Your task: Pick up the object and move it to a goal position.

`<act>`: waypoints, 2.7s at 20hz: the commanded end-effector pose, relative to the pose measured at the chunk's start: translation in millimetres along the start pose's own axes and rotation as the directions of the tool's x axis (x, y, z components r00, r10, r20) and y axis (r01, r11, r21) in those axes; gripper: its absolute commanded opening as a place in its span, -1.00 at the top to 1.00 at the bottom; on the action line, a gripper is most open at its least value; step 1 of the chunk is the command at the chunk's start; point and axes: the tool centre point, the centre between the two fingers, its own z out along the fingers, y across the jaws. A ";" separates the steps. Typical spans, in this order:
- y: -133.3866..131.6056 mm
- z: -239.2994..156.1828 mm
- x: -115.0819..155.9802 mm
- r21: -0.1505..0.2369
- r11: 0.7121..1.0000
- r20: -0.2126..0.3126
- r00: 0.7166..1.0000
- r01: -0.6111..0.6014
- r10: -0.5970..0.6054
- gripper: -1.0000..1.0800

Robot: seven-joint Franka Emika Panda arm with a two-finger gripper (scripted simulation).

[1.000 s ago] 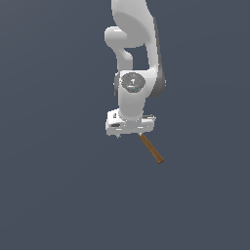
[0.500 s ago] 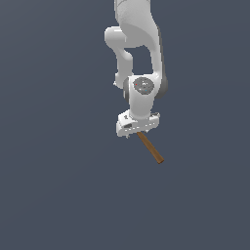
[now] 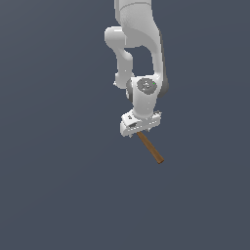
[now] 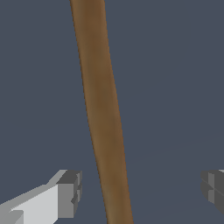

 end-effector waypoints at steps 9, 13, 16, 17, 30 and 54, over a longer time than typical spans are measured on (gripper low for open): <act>-0.4 23.6 -0.9 0.000 1.000 -0.001 1.000 0.002 -0.002 -0.92; -0.6 41.3 -1.3 0.000 1.000 -0.001 1.000 0.003 -0.003 -0.92; -0.6 48.3 -0.9 0.000 1.000 -0.002 1.000 0.003 -0.003 -0.92; -0.6 49.6 -0.8 0.000 1.000 -0.002 1.000 0.003 -0.003 -0.92; -3.7 49.0 0.7 0.000 1.000 -0.004 1.000 0.009 -0.009 1.00; -27.9 -2.9 105.0 0.001 1.000 -0.004 1.000 0.007 -0.007 1.00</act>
